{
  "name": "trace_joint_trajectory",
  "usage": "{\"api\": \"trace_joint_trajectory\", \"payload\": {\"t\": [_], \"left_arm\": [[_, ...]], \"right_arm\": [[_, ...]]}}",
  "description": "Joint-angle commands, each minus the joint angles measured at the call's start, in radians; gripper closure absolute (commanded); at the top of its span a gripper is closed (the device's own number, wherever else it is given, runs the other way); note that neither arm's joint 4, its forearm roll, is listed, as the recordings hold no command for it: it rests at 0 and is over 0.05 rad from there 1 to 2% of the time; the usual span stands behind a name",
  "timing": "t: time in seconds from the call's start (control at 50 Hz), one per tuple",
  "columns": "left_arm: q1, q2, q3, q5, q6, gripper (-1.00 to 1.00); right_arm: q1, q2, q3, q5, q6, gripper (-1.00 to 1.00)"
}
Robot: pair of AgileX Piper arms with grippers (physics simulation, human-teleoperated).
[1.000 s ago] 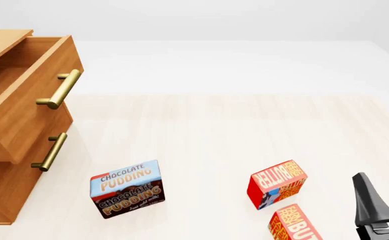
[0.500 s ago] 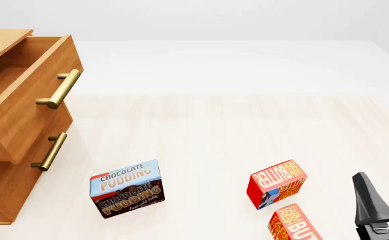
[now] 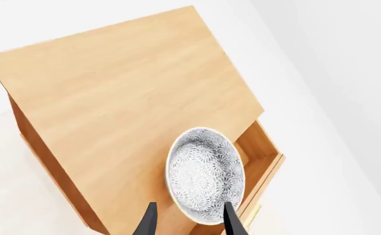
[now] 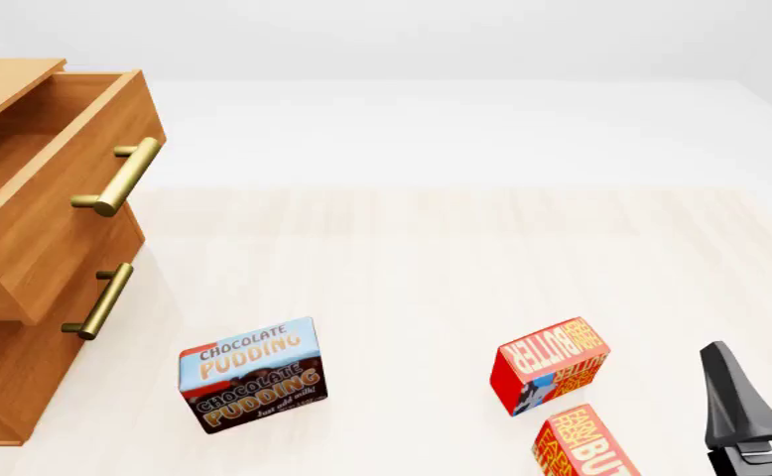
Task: Put the bowl in the top drawer of the cabinet.
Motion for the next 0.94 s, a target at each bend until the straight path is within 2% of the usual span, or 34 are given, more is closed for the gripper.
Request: {"api": "trace_joint_trajectory", "payload": {"t": [0.02, 0.22, 0.48, 0.94], "left_arm": [[-0.059, -0.05, -0.02, 0.052, 0.006, -1.0], [-0.09, -0.065, -0.042, 0.077, 0.012, -1.0], [-0.186, -0.101, -0.041, 0.097, -0.001, -1.0], [-0.337, -0.165, 0.045, 0.084, -0.029, -1.0]], "right_arm": [[0.001, 0.0, 0.0, -0.001, 0.001, -1.0], [0.001, 0.0, 0.0, -0.002, 0.001, -1.0], [0.002, 0.0, 0.0, -0.002, 0.001, -1.0], [0.002, 0.0, 0.0, -0.005, 0.002, -1.0]]}}
